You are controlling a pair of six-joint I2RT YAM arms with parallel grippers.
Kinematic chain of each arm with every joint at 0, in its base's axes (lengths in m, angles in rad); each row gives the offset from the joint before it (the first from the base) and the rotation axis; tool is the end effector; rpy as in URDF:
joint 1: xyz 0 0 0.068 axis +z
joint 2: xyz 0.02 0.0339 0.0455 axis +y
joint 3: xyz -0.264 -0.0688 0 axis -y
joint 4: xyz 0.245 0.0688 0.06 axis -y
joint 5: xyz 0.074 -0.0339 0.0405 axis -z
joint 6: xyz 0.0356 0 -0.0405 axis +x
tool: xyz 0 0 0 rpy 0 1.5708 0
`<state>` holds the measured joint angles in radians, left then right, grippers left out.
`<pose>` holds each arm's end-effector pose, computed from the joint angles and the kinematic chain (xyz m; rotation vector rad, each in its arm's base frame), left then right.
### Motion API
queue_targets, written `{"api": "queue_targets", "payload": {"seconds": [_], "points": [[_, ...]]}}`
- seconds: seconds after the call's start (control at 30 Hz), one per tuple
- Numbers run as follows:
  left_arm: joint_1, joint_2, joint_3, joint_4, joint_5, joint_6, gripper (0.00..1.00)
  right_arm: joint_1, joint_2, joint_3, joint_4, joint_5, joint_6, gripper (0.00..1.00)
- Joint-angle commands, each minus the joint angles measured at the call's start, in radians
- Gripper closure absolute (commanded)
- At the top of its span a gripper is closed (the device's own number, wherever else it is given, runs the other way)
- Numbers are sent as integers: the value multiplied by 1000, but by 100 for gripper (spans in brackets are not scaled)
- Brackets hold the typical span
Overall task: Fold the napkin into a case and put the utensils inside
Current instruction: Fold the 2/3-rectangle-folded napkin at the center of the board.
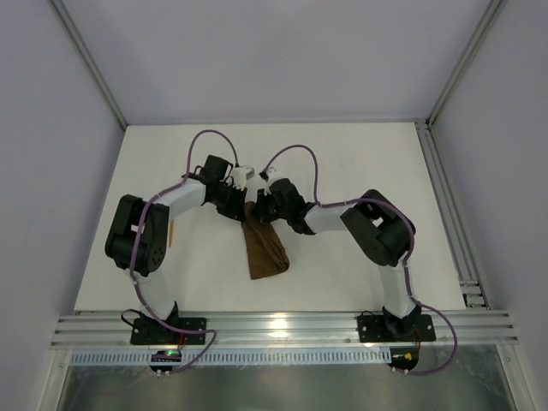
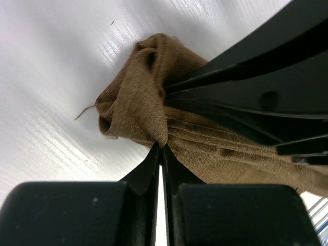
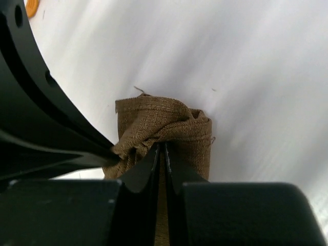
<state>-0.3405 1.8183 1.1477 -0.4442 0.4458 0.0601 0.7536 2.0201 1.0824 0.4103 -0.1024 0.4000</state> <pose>0.3348 -0.1349 0.1689 0.6695 2.5912 -0.6865 0.3056 0.2918 0.1342 -0.4502 2.1519 0.7833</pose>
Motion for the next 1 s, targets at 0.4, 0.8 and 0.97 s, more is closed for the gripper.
{"api": "queue_targets", "payload": {"seconds": [0.4,0.8,0.97], "points": [[-48,-30,47,-20,28,60,95,44,117,134,-19,87,180,93],[-19,-57,44,-51,119,133,61,50,95,117,-50,141,220,95],[20,-140,55,-82,194,116,57,50,65,113,-38,118,212,95]]}}
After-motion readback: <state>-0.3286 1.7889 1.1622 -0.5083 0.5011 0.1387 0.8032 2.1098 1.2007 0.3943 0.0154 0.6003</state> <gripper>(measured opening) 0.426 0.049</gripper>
